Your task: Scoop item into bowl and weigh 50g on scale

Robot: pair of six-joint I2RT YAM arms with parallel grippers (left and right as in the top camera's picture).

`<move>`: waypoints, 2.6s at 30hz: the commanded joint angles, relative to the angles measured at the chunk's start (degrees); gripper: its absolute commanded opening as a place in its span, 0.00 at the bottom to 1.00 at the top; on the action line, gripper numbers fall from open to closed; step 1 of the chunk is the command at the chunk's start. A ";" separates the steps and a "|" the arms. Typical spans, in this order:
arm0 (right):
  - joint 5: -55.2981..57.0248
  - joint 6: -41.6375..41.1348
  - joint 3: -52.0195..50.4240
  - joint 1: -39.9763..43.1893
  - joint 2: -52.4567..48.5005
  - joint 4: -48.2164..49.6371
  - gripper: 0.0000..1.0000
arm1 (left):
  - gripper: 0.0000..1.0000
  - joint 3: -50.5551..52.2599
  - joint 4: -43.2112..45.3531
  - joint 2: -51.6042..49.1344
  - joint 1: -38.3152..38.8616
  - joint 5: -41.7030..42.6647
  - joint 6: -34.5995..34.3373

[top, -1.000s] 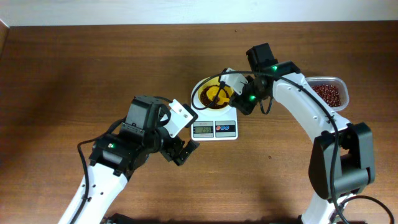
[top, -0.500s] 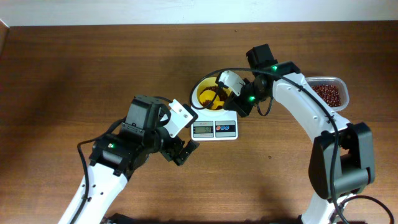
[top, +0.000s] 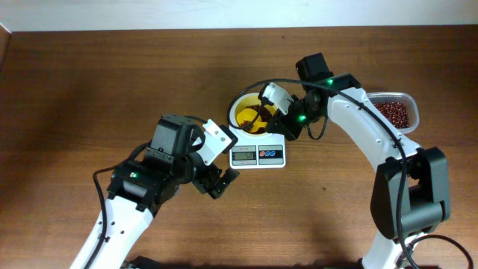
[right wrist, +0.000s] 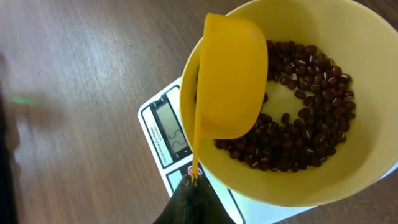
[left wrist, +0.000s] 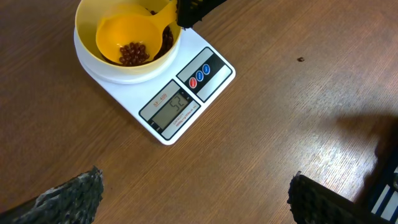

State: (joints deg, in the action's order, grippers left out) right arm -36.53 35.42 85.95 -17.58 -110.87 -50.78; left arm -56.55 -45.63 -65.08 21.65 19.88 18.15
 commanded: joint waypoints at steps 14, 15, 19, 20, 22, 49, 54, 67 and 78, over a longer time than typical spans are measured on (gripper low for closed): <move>-8.00 -4.87 0.48 4.20 -0.52 -0.44 0.04 | 0.99 0.26 0.11 0.70 0.07 -0.17 -0.37; -9.46 -5.51 0.48 5.14 -0.52 -0.44 0.04 | 0.99 0.26 0.11 0.70 0.07 -0.17 -0.37; -13.90 -8.96 0.48 8.39 -0.52 -0.44 0.04 | 0.99 0.26 0.11 0.70 0.07 -0.17 -0.37; -14.32 -8.96 0.48 8.68 -0.52 -0.44 0.04 | 0.99 0.26 0.11 0.70 0.07 -0.17 -0.37; -14.29 -8.96 0.48 8.70 -0.52 -0.44 0.04 | 0.99 0.26 0.11 0.70 0.07 -0.17 -0.37; -22.40 -13.70 2.56 9.81 -0.50 0.26 0.04 | 0.99 0.26 0.11 0.70 0.07 -0.17 -0.37; -22.40 -18.08 7.37 16.94 -0.50 0.85 0.04 | 0.99 0.26 0.11 0.70 0.07 -0.17 -0.37; -16.35 -20.94 8.52 39.04 -0.50 -1.49 0.04 | 0.99 0.26 0.11 0.70 0.07 -0.17 -0.37; -0.09 -14.84 8.52 49.42 -0.50 -19.06 0.04 | 0.99 0.26 0.11 0.70 0.07 -0.17 -0.37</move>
State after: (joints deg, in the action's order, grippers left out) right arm -43.22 19.03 93.69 32.10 -110.89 -69.25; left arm -56.55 -45.60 -65.04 21.65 19.88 18.15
